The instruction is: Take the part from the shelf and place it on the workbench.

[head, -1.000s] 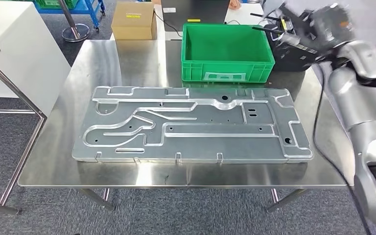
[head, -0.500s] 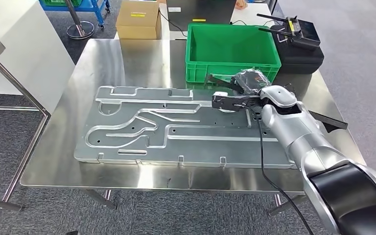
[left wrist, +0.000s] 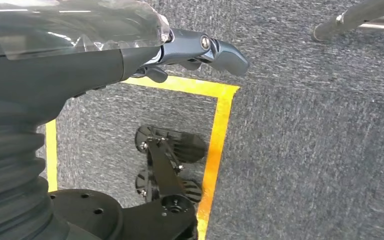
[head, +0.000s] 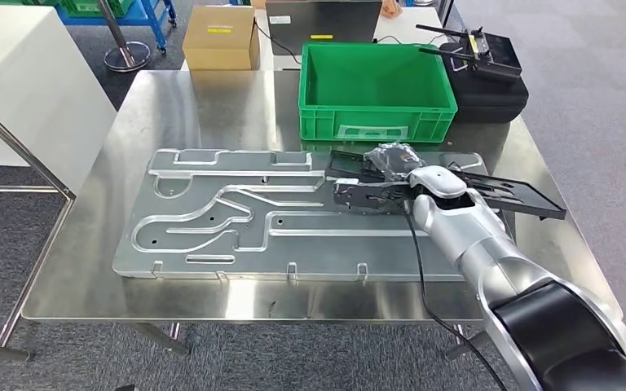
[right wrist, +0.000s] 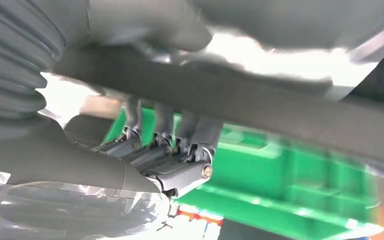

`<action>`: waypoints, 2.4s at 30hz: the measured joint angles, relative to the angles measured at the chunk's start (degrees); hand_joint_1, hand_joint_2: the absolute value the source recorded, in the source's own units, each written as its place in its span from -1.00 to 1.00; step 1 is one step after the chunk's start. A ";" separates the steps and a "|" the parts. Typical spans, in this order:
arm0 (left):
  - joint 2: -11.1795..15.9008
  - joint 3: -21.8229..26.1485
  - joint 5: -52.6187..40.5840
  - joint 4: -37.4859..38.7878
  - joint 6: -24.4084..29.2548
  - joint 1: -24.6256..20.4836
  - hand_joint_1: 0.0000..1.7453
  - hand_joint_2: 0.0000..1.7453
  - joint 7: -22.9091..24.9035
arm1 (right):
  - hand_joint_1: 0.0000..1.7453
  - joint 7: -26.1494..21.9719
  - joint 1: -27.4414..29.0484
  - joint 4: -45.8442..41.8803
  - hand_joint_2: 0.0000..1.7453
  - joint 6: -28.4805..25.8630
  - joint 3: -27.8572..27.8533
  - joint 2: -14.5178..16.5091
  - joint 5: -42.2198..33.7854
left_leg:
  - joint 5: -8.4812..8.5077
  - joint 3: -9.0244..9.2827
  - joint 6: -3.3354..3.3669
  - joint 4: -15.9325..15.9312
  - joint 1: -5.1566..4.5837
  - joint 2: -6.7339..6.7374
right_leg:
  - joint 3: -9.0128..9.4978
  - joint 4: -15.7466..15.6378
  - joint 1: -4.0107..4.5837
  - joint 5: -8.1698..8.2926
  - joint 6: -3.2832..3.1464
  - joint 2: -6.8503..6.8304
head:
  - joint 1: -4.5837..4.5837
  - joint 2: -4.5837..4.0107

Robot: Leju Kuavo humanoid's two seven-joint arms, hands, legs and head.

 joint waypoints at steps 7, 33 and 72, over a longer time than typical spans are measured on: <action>-0.28 0.01 0.43 0.04 -1.09 0.02 -1.00 -1.00 0.15 | -1.00 -5.46 1.48 -0.58 -1.00 -7.75 0.67 2.73 -0.08 | 0.77 0.11 1.78 -0.76 0.30 0.10 | -5.03 11.13 -0.36 -6.22 1.78 -0.22 | 0.10 0.00; -1.40 -0.95 1.68 0.42 -5.68 2.33 -1.00 -1.00 -2.75 | -1.00 -15.65 48.11 -64.09 -1.00 -34.38 -24.41 -15.05 -23.47 | -0.76 1.36 0.97 -0.07 0.47 -0.89 | 2.37 -0.68 0.06 -1.51 1.42 -1.59 | -0.10 0.00; -2.93 0.29 1.14 0.57 -2.61 2.56 -1.00 -1.00 -1.63 | -1.00 0.86 62.27 -6.83 -1.00 -8.94 -88.35 1.72 -12.41 | 0.57 2.58 2.34 -3.21 -0.37 1.18 | -1.17 12.33 -1.39 -6.52 3.68 -0.59 | -0.27 0.00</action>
